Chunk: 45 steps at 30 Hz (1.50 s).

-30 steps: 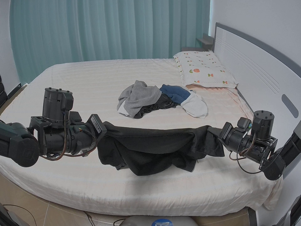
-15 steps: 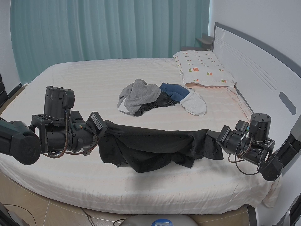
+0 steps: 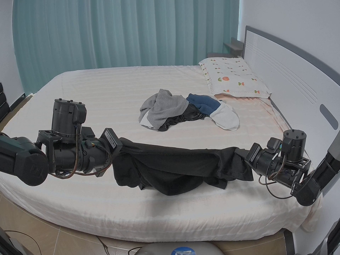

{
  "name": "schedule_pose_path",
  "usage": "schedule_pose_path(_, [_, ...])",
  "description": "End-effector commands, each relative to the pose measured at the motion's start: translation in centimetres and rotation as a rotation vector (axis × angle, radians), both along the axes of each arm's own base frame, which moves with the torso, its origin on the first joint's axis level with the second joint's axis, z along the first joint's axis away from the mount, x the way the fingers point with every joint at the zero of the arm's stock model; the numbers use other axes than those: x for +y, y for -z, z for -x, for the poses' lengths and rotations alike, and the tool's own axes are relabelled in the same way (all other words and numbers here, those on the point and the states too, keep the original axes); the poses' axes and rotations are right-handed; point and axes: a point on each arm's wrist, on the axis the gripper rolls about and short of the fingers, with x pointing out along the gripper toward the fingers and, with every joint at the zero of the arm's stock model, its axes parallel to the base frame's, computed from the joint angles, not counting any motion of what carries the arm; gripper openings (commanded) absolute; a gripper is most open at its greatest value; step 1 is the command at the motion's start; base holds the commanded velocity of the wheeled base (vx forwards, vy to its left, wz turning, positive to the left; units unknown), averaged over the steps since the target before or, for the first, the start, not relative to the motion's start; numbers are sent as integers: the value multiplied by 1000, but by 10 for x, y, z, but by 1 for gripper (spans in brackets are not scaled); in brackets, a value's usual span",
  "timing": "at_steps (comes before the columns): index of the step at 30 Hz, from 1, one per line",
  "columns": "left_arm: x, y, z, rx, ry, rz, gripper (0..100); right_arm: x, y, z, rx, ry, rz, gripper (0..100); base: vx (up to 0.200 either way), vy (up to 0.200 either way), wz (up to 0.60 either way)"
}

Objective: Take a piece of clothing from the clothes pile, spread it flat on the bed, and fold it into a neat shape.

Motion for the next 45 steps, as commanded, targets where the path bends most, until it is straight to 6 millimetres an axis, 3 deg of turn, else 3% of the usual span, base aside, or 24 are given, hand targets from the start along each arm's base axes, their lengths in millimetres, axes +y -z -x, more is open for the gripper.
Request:
schedule_pose_path(1, [0, -3, 0, -10, 2, 3, 0, -2, -10, 4, -35, 5, -12, 0, 0, 200, 0])
schedule_pose_path(28, [1, -4, 0, -20, -11, -8, 0, -4, -26, 1, -160, 48, -58, 0, 0, 200, 0])
schedule_pose_path(45, [2, -4, 0, -22, -11, -8, 0, -5, -30, 0, -141, 56, -157, 0, 0, 200, 0])
